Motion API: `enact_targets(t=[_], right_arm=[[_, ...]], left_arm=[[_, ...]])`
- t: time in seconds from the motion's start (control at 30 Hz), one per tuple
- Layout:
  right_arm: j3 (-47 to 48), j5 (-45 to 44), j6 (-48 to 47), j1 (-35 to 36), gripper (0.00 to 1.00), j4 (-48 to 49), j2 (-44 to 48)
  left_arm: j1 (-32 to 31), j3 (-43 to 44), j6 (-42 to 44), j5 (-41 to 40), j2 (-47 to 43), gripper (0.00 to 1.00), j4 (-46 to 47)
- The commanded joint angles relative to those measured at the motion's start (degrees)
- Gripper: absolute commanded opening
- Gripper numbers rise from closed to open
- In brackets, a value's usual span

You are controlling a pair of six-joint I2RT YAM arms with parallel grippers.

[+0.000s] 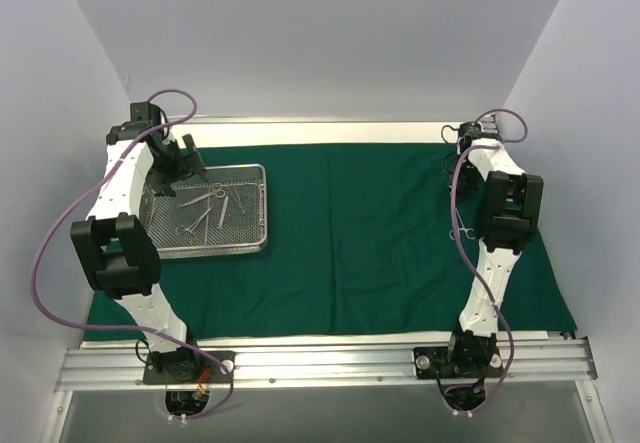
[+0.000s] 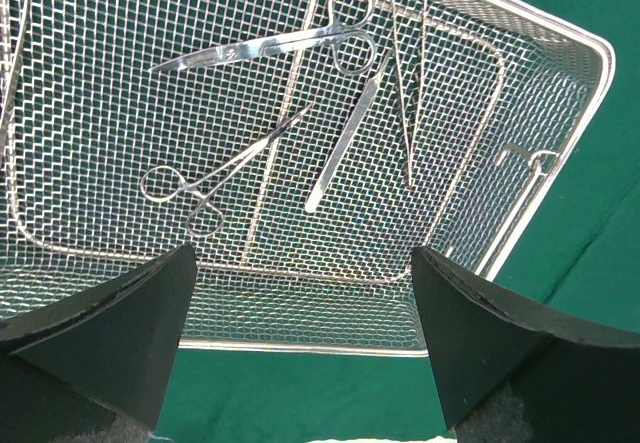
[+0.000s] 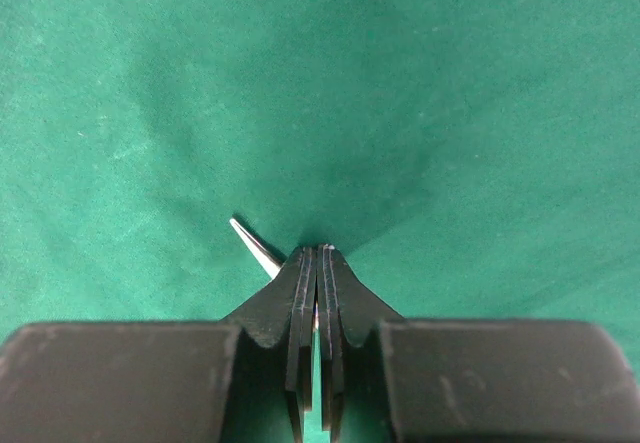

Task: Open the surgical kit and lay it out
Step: Place the medical item in the surgical kit, then pick up the medical item from the container.

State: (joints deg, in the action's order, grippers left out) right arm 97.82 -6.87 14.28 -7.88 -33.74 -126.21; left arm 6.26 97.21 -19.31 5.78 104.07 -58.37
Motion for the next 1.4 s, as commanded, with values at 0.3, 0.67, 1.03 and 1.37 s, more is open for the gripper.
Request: enact_targets(t=[0.3,0.67,1.03,1.37], right_arm=[[-2.4,9.1,1.8,7.1,0.00,-0.8,8.6],[-8.6,15.0,1.7,9.7,0.00,3.2,11.2],[-9.5,18.7,2.8,16.8,0.00,2.5,13.6],[-9.4,22.1,3.2,18.8,0.00,3.0,15.8]], left_arm=[[0.4,1.4,-1.9,-2.3,1.2,0.97,-2.4],[1.6,9.7,0.5,-6.9,11.1,0.97,-7.5],[0.8,14.7,10.7,-11.5,16.6,0.72,-9.7],[-5.0,5.7,15.4,-15.4,13.3,0.61,-5.1]])
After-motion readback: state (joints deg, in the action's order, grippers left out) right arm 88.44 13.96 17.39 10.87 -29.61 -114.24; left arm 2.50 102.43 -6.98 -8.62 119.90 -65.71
